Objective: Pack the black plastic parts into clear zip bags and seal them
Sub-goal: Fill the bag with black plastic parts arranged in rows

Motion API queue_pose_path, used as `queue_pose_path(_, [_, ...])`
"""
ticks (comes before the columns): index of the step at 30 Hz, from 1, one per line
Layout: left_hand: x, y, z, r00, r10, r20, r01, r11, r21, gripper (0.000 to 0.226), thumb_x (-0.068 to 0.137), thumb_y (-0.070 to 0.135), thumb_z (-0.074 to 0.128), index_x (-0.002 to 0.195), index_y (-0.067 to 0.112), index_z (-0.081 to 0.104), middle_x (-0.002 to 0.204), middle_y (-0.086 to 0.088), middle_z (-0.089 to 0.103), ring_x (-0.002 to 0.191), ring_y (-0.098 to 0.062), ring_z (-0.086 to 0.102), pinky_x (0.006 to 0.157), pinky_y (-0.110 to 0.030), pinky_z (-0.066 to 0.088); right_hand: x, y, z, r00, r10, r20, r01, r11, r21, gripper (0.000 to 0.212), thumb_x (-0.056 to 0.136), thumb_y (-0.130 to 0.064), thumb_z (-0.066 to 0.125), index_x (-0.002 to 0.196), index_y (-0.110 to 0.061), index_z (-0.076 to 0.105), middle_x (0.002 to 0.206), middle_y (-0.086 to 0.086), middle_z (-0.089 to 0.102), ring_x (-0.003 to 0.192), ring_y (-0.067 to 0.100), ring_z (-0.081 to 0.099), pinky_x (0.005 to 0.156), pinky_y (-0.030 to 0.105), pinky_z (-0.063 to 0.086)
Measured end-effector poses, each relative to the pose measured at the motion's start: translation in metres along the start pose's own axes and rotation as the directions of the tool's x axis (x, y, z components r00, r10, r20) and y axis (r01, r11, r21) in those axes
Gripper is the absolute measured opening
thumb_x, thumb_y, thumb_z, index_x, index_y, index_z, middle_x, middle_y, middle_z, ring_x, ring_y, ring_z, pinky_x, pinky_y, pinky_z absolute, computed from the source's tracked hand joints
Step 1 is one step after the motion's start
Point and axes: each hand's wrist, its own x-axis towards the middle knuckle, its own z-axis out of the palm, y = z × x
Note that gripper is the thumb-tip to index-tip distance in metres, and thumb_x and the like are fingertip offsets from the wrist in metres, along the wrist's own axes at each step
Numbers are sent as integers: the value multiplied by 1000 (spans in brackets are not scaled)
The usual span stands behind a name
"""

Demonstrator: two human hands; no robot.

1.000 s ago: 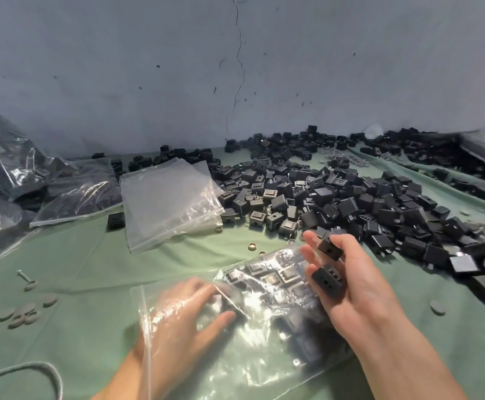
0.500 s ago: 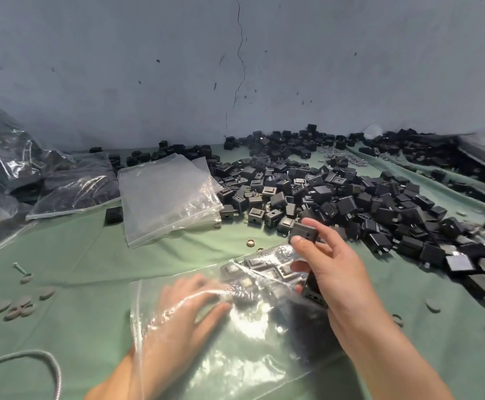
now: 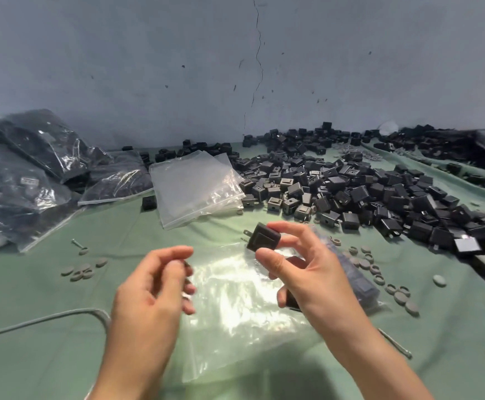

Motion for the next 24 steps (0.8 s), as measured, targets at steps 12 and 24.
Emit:
queue_pose_path(12, [10,-6,-33,950,-291,-115,276,952,-133,31,97,24,52,79,16,75,73,-2,70,59,-15,61,53,-31,52,-22,-1,22,996,-57,70,71,972,-222,11,87,-44,68,97,-44,73,89,-16,71,64,1,62,51,18,46])
queue_pose_path(24, [11,-49,-15,938,-88,334,-94,866,491,18,95,47,53,99,37,67,89,14,70,88,-3,64,80,-26,50,1,2,-22,839,517,-171,-122,484,867,11,94,-8,51,103,-9,58,123,18,53,116,27,55,96,38,52])
